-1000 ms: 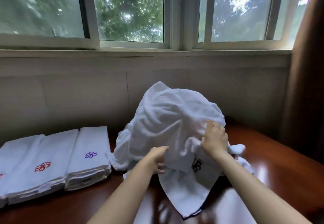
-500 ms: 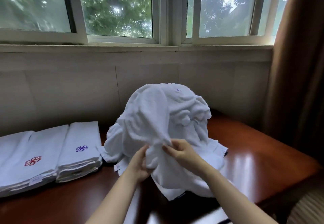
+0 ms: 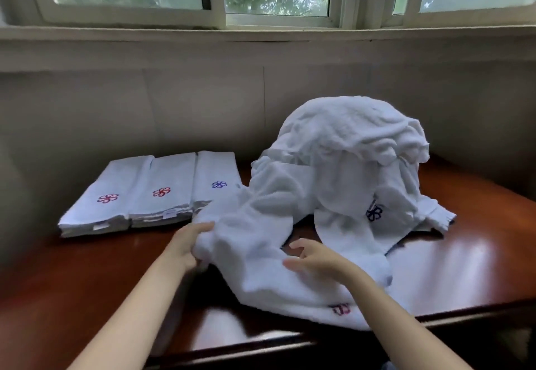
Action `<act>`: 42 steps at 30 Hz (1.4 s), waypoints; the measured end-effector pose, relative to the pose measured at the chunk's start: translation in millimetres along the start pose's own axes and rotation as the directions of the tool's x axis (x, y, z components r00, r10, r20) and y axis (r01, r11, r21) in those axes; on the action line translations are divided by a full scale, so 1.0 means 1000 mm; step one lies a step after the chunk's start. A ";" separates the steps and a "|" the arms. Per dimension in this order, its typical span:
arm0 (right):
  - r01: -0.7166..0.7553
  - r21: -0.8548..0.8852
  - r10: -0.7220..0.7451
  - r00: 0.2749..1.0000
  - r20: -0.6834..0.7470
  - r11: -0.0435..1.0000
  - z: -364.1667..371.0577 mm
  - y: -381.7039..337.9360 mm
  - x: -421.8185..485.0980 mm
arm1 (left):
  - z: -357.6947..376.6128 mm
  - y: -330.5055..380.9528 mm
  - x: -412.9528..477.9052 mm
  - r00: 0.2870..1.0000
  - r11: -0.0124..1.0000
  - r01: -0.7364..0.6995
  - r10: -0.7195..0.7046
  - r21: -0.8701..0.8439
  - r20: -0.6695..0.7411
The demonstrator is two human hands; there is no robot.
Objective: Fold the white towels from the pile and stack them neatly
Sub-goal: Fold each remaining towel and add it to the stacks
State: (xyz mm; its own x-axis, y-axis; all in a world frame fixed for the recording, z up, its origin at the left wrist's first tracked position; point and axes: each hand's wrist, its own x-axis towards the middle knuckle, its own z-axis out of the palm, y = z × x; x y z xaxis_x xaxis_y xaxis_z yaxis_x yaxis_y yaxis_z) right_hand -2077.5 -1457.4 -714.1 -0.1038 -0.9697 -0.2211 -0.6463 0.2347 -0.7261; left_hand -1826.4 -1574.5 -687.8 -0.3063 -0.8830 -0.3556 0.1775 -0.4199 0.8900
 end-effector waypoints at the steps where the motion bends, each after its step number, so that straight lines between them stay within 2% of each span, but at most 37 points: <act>1: 0.033 -0.064 -0.031 0.999 0.027 0.997 0.010 -0.006 0.004 | -0.017 0.001 -0.003 0.998 0.995 -0.061 0.059 -0.075 -0.023; 2: 0.065 -0.123 -0.057 0.996 0.066 0.990 0.018 -0.014 0.008 | -0.032 0.001 -0.006 0.993 0.984 -0.119 0.116 -0.133 -0.029; 4: 0.095 -0.194 -0.070 0.989 0.132 0.976 0.034 -0.029 0.017 | -0.059 -0.004 -0.022 0.987 0.981 -0.159 0.156 -0.109 -0.041; 6: 0.114 -0.276 -0.076 0.987 0.143 0.954 0.047 -0.044 0.022 | -0.074 -0.014 -0.030 0.987 0.987 -0.091 0.071 -0.133 -0.146; 7: 0.125 -0.308 -0.084 0.986 0.143 0.943 0.052 -0.050 0.025 | -0.077 -0.020 -0.033 0.982 0.995 -0.066 0.050 -0.081 -0.181; 8: 0.128 -0.326 -0.088 0.987 0.135 0.937 0.055 -0.055 0.026 | -0.078 -0.027 -0.037 0.990 0.999 -0.038 0.041 0.027 -0.135; 12: 0.149 -0.342 -0.119 0.987 0.108 0.928 0.065 -0.066 0.028 | -0.058 -0.037 -0.047 0.999 0.990 0.015 -0.022 0.142 0.048; 13: 0.166 -0.312 -0.138 0.984 0.110 0.935 0.067 -0.068 0.028 | -0.054 -0.036 -0.051 0.997 0.990 -0.025 0.014 0.142 0.081; 14: 0.159 -0.189 -0.135 0.982 0.136 0.969 0.068 -0.070 0.024 | -0.053 -0.033 -0.054 0.992 0.986 -0.079 0.063 0.146 0.106; 16: 0.084 0.221 -0.136 0.963 0.234 0.972 0.069 -0.078 0.016 | -0.046 -0.022 -0.062 0.984 0.980 -0.156 0.143 0.123 0.109; 17: 0.043 0.394 -0.164 0.947 0.278 0.918 0.068 -0.083 0.013 | -0.043 -0.017 -0.065 0.979 0.976 -0.185 0.172 0.115 0.113; 18: 0.028 0.480 -0.186 0.940 0.286 0.877 0.066 -0.086 0.012 | -0.039 -0.011 -0.067 0.971 0.974 -0.209 0.195 0.092 0.140; 20: 0.034 0.698 -0.217 0.960 0.176 0.715 0.061 -0.095 0.016 | -0.032 0.000 -0.073 0.953 0.969 -0.240 0.223 0.061 0.206; 21: 0.087 0.797 -0.227 0.972 0.065 0.598 0.058 -0.097 0.015 | -0.031 0.006 -0.075 0.942 0.967 -0.251 0.232 0.052 0.241; 23: 0.127 0.957 -0.267 0.962 -0.056 0.260 0.054 -0.094 0.015 | -0.034 0.018 -0.076 0.918 0.964 -0.262 0.233 0.049 0.321; 24: 0.098 0.992 -0.299 0.952 -0.069 0.084 0.052 -0.088 0.016 | -0.036 0.025 -0.077 0.906 0.964 -0.262 0.229 0.047 0.357; 25: 0.074 0.996 -0.308 0.948 -0.085 -0.048 0.048 -0.085 0.017 | -0.041 0.031 -0.075 0.896 0.966 -0.258 0.228 0.031 0.380; 26: 0.087 0.990 -0.312 0.943 -0.117 -0.110 0.045 -0.082 0.020 | -0.047 0.037 -0.073 0.888 0.966 -0.257 0.228 0.018 0.399; 27: 0.108 0.986 -0.314 0.939 -0.144 -0.130 0.040 -0.082 0.020 | -0.052 0.042 -0.070 0.877 0.967 -0.253 0.226 0.007 0.424; 29: 0.107 0.984 -0.354 0.923 -0.150 -0.139 0.033 -0.082 0.026 | -0.061 0.048 -0.063 0.844 0.967 -0.254 0.224 -0.005 0.488; 30: 0.083 0.987 -0.381 0.915 -0.131 -0.139 0.029 -0.082 0.027 | -0.064 0.049 -0.059 0.846 0.965 -0.262 0.219 0.021 0.487; 31: 0.074 0.993 -0.397 0.912 -0.106 -0.094 0.025 -0.085 0.025 | -0.066 0.050 -0.055 0.868 0.961 -0.269 0.211 0.069 0.449; 33: 0.148 0.985 -0.333 0.936 -0.111 0.088 0.016 -0.087 0.024 | -0.068 0.050 -0.050 0.918 0.951 -0.267 0.202 0.155 0.342; 36: 0.312 0.902 -0.119 0.950 -0.290 0.299 0.000 -0.085 0.027 | -0.071 0.053 -0.048 0.950 0.942 -0.279 0.243 0.188 0.195; 39: 0.377 0.791 0.114 0.868 -0.484 0.482 -0.020 -0.080 0.027 | -0.080 0.068 -0.054 0.917 0.926 -0.372 0.356 0.064 0.180; 42: 0.415 0.622 0.160 0.734 -0.660 0.664 -0.034 -0.069 0.036 | -0.088 0.090 -0.065 0.863 0.870 -0.492 0.492 -0.033 0.118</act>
State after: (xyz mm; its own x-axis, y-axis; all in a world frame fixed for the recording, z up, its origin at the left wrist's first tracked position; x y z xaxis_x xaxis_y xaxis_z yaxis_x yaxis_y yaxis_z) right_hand -2062.4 -1510.4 -649.8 -0.6786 -0.7188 0.1512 -0.0014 -0.2046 -0.9788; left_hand -1708.0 -1573.6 -610.3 -0.2873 -0.9436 0.1648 0.3358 0.0620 0.9399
